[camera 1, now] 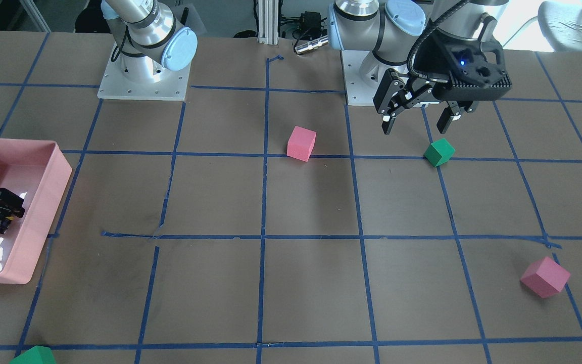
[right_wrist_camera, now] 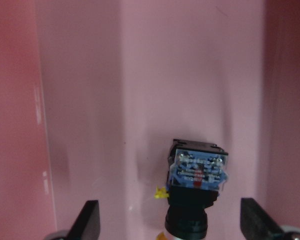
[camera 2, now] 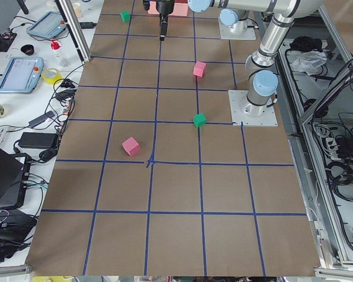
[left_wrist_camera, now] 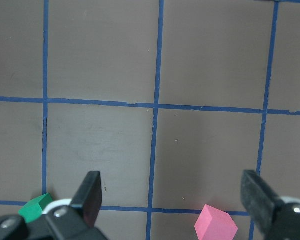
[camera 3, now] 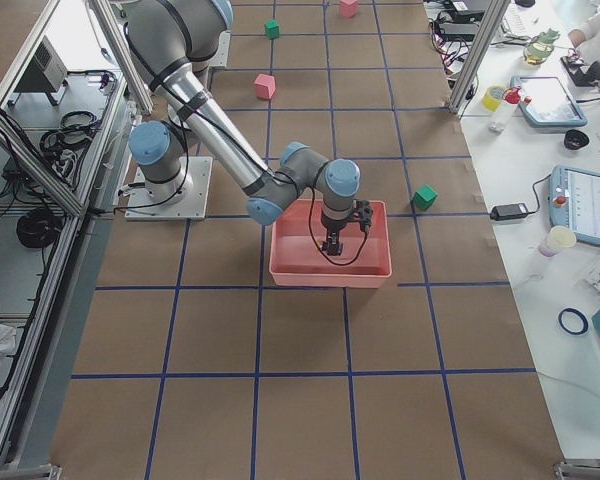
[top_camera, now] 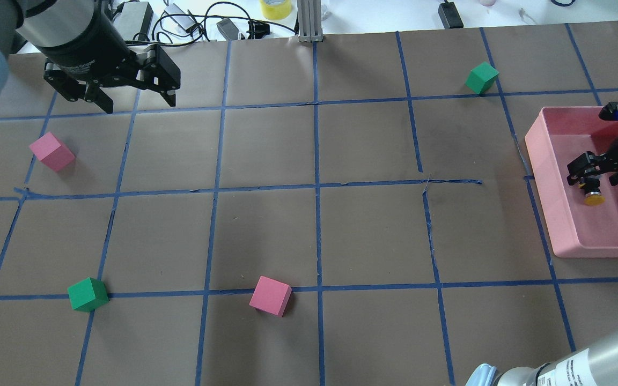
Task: Align button upright
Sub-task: 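Close the right gripper on the button switch body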
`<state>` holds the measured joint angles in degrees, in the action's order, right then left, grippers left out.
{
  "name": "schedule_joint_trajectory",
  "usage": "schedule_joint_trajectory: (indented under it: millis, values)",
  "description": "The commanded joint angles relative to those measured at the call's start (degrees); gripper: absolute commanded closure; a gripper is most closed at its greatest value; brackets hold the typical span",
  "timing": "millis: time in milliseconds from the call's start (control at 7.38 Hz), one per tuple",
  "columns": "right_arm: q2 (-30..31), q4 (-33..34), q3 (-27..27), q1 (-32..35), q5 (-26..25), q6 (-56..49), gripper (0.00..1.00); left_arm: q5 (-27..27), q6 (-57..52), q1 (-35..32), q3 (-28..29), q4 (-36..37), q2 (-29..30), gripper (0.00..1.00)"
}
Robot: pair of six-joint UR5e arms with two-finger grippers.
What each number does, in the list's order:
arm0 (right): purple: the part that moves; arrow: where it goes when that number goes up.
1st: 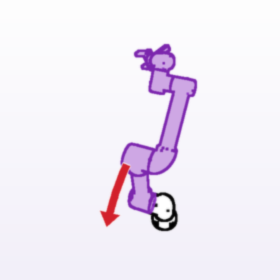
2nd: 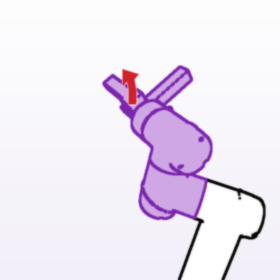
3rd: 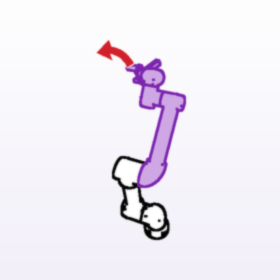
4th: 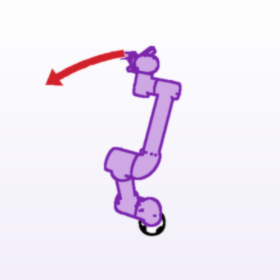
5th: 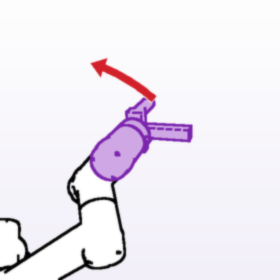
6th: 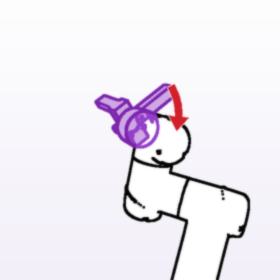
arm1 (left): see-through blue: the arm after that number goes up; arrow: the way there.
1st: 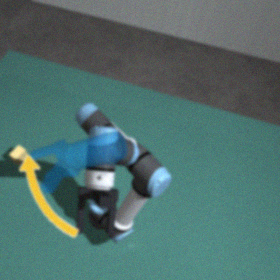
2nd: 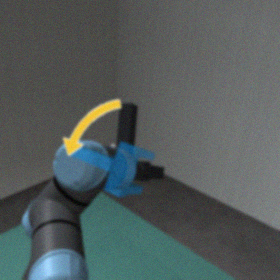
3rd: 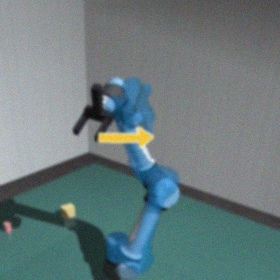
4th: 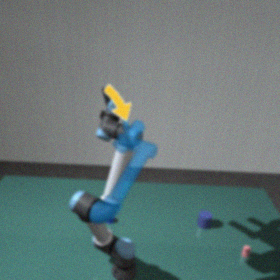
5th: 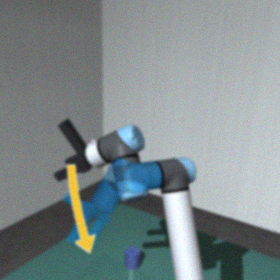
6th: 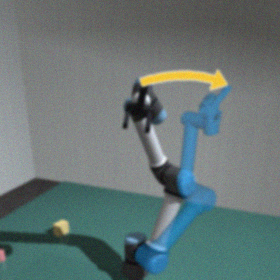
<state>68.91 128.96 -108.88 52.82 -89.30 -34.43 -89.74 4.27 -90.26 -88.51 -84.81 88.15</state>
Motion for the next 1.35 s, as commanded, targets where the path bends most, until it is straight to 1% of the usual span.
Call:
schedule_joint_trajectory:
  millis: [0,542,948,1219]
  values:
    - [0.00,0.06,-0.28,0.00,0.18,-0.02,0.01,0.01,-0.05,0.00,0.00,0.00,0.00,0.00]
    - [-0.09,2.52,0.42,0.00,0.79,-0.02,0.02,0.10,0.21,0.00,0.00,0.00,0.00,0.00]
    - [-1.76,4.01,0.51,0.00,0.79,-0.02,0.02,0.10,0.21,0.00,0.00,0.00,-0.09,0.00]
    - [-1.76,4.02,0.42,0.00,0.79,-0.02,0.04,-0.08,0.21,0.00,0.00,0.00,-0.17,0.00]
